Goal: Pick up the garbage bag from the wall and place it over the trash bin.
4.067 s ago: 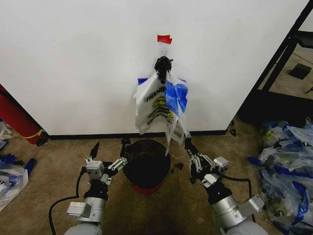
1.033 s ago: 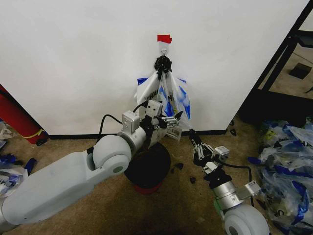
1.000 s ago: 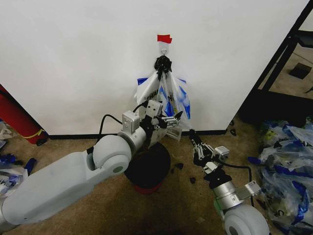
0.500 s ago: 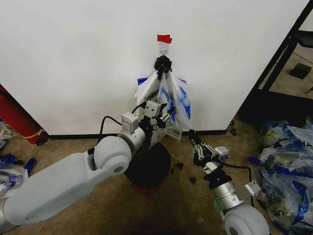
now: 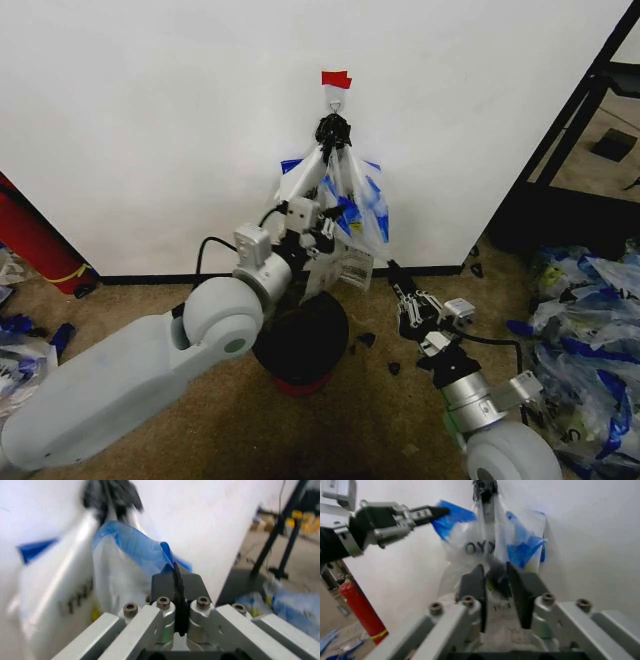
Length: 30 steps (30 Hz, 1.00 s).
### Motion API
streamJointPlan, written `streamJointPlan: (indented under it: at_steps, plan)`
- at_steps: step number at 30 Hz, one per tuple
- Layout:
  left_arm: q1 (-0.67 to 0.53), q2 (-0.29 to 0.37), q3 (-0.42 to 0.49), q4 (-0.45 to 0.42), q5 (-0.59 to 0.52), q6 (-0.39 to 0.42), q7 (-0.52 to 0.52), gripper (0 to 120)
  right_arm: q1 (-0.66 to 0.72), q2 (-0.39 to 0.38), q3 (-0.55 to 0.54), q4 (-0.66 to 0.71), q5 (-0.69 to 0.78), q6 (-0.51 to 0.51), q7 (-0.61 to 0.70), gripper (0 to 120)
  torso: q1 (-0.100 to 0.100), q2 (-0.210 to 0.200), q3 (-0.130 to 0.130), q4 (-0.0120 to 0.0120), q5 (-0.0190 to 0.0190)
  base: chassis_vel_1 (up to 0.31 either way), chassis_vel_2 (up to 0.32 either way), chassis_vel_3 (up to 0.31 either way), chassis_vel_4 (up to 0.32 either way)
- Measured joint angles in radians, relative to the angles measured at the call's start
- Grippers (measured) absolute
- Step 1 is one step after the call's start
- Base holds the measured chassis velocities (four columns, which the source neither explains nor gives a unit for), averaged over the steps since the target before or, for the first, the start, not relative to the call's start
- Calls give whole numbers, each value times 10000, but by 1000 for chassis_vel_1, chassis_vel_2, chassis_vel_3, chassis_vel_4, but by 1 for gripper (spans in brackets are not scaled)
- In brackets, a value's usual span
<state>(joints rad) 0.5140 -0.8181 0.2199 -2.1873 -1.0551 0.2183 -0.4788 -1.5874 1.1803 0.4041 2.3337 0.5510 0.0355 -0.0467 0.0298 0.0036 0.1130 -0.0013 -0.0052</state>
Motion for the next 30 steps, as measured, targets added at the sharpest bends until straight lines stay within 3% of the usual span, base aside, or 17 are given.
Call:
streamJointPlan:
  at_steps: [5,7,9,12,16,21,30]
  plan:
    - [1264,11,-1213,-321,-32,-125,30,0,-934,-377,671,560,934,-429,-106,41,0,0,-1,-4,-1,0,0,0,0]
    - [1520,41,-1373,-368,-32,-134,44,0,-1010,-445,757,596,1155,-481,-147,44,0,1,-1,-1,0,0,0,0,0]
    - [1895,53,-1603,-383,-18,-149,70,0,-1001,-552,1018,606,1907,-646,-169,54,-1,0,-1,2,-2,0,0,0,0]
    - [2051,25,-1690,-372,-9,-153,91,0,-764,-602,1310,543,2762,-861,-162,61,0,1,-1,0,1,0,0,0,0]
    - [2163,-65,-1688,-254,21,-145,130,0,226,-897,2030,9,5181,-1675,-220,79,0,0,0,0,3,0,0,0,0]
    - [2088,-175,-1556,-72,93,-128,144,0,1381,-1491,1961,-1199,6380,-2149,-708,97,0,0,1,-1,1,0,0,0,0]
    - [1693,-272,-1167,197,135,-90,121,0,4026,-1311,619,-3294,7428,-2856,-1442,100,0,-1,2,3,3,0,0,0,0]
